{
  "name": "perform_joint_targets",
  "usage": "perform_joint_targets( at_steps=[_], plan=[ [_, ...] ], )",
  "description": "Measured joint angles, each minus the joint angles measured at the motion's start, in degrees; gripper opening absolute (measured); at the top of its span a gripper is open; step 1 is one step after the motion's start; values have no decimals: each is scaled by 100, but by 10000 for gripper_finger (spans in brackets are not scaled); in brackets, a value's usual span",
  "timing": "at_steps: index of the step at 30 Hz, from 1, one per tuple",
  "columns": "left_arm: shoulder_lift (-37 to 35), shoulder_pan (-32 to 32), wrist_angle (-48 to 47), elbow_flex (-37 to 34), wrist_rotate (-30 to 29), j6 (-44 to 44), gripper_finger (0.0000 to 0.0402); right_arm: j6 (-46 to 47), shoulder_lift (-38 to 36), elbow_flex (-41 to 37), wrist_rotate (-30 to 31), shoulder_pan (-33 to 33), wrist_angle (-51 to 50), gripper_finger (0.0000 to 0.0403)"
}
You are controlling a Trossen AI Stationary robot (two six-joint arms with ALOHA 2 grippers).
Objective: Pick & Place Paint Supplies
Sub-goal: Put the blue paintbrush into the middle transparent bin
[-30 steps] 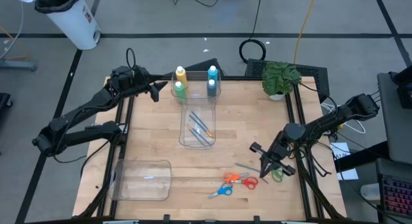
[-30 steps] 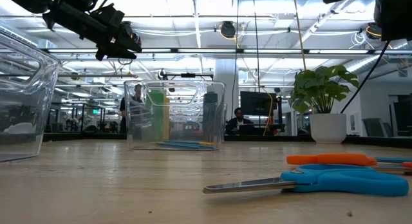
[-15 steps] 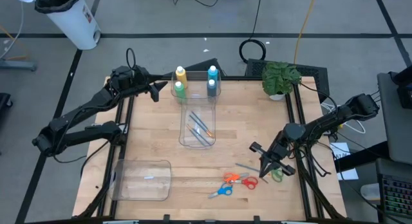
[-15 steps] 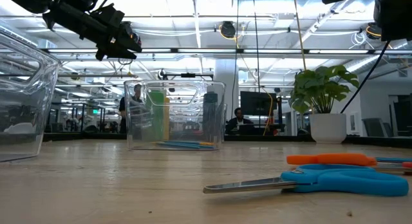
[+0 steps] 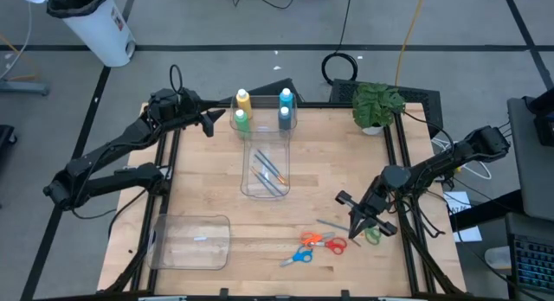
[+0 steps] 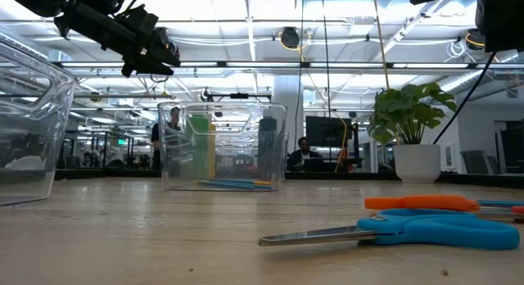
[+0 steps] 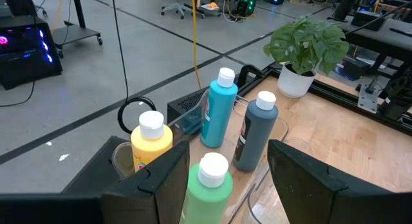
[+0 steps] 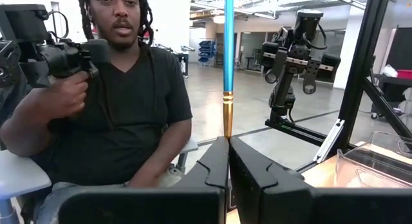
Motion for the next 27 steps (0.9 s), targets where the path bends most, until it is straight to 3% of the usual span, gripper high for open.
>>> perform_joint_targets(
  at_steps=[10, 19, 27],
  plan=[
    [0, -1, 0, 0, 0, 0, 214, -15, 0, 0, 89, 1, 0, 0],
    [0, -1, 0, 0, 0, 0, 214, -17, 0, 0, 2081, 2, -247, 0],
    [0, -1, 0, 0, 0, 0, 214, -61, 500, 0, 3128, 2, 149, 0]
  ],
)
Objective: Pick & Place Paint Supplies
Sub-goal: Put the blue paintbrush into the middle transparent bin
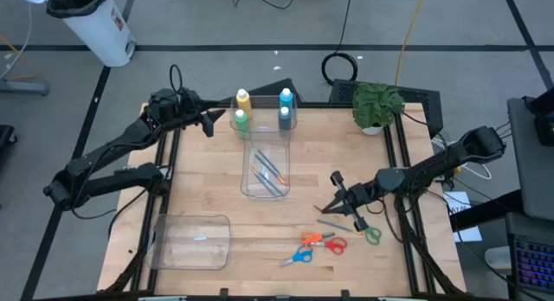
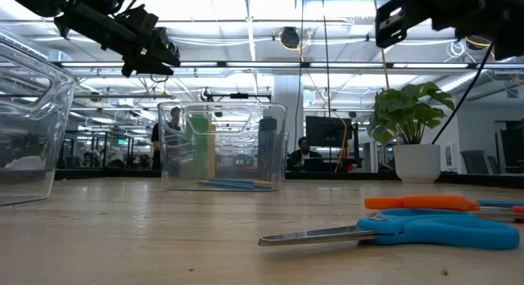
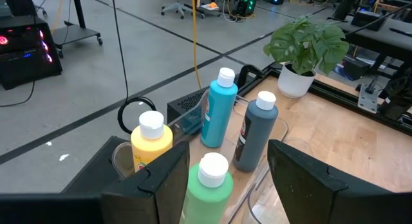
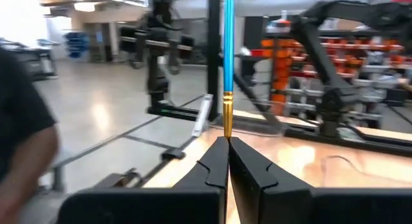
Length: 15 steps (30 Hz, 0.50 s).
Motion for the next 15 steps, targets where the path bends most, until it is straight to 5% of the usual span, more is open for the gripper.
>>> perform_joint_targets(
  at_steps=[15],
  plan=[
    [0, 0, 0, 0, 0, 0, 214, 664, 2457, 1371, 2235, -239, 340, 0]
  ],
)
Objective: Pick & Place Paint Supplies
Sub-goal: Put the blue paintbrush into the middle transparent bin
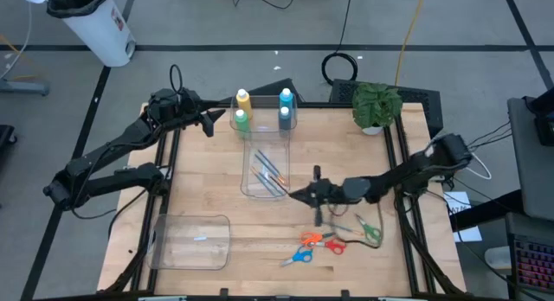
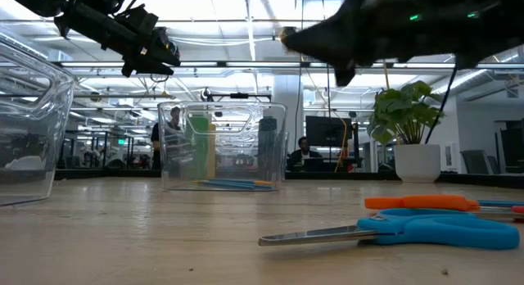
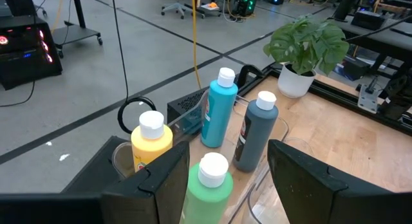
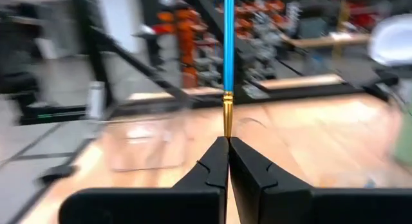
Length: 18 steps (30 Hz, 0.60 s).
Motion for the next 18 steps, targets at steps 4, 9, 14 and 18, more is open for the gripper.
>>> perform_joint_targets(
  at_steps=[4, 9, 14, 18],
  plan=[
    [0, 1, 0, 0, 0, 0, 214, 425, 546, 600, 318, -165, -483, 0],
    [0, -1, 0, 0, 0, 0, 214, 398, 831, 1101, 437, -296, -1316, 0],
    [0, 1, 1, 0, 0, 0, 214, 387, 860, 1197, 1257, -304, -1903, 0],
    [0, 1, -2, 0, 0, 0, 214, 545, 842, 1195, 1537, -308, -2124, 0]
  ],
)
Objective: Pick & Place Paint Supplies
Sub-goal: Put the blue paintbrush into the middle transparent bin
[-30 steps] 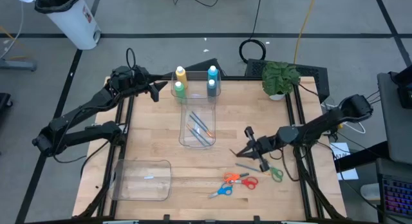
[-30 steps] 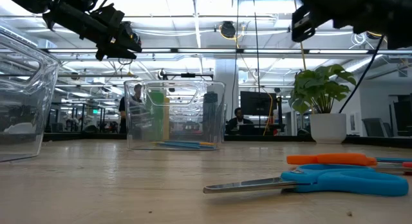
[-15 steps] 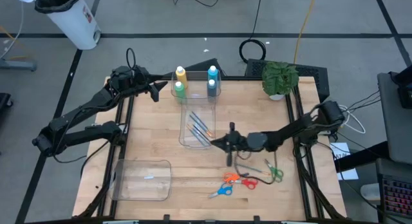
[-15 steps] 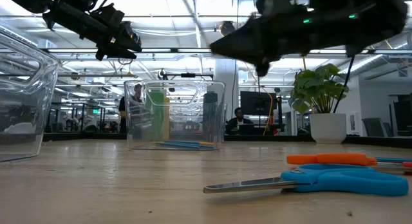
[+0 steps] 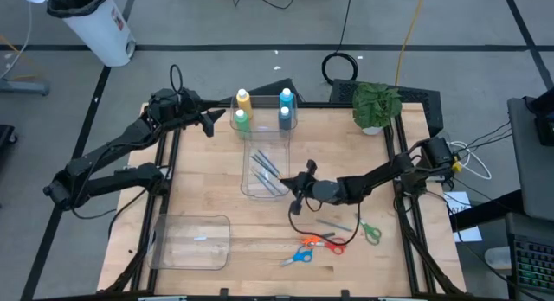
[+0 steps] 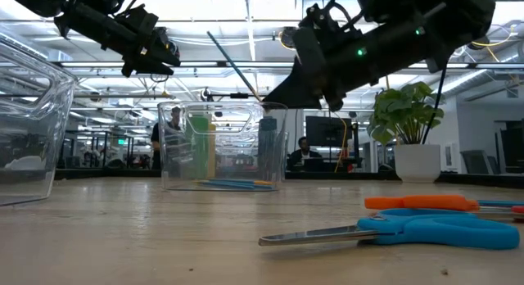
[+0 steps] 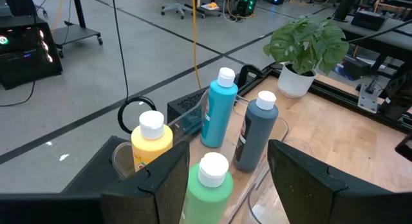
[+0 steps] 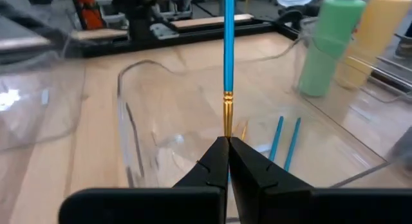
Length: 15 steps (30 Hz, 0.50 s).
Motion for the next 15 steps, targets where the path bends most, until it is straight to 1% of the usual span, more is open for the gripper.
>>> perform_joint_targets(
  at_steps=[8, 11, 13, 15],
  plan=[
    [0, -2, 2, 0, 0, 0, 214, 614, -11, 0, 54, -30, -20, 2],
    [0, 0, 2, 0, 0, 0, 214, 975, -11, 0, 346, -28, -23, 11],
    [0, -2, 2, 0, 0, 0, 214, 1040, -11, 0, 465, -32, -30, 21],
    [0, -1, 2, 0, 0, 0, 214, 1035, -11, 0, 461, -30, -46, 33]
  ],
)
